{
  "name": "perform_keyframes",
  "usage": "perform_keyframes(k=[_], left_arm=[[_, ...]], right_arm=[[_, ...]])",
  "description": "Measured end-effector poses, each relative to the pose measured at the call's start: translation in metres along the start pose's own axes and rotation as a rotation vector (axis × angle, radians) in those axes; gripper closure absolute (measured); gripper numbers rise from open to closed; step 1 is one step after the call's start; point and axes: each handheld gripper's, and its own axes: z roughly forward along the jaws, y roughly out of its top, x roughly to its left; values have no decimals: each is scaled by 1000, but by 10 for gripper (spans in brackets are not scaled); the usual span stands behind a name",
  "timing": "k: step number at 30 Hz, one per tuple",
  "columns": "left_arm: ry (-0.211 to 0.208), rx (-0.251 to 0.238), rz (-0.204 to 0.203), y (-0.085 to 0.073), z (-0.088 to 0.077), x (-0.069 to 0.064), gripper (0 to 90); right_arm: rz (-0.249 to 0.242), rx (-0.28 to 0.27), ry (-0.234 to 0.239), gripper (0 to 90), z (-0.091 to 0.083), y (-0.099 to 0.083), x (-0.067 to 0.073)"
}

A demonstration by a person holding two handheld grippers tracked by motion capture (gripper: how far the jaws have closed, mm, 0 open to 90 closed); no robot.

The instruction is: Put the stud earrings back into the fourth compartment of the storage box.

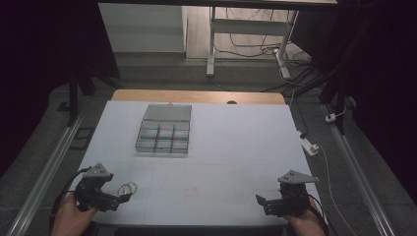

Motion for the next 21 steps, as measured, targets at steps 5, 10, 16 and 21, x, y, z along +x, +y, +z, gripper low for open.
perform_keyframes(k=[5, 10, 16, 21], left_arm=[[-46, 36, -13, 9, 10, 4, 9], [26, 116, 33, 15, 22, 2, 148], [15, 178, 36, 16, 28, 5, 454], [-21, 210, 19, 15, 31, 9, 629]], right_arm=[[1, 2, 4, 0, 1, 0, 0], [0, 6, 4, 0, 1, 0, 0], [-5, 10, 4, 0, 1, 0, 0], [-8, 13, 4, 0, 1, 1, 1]])
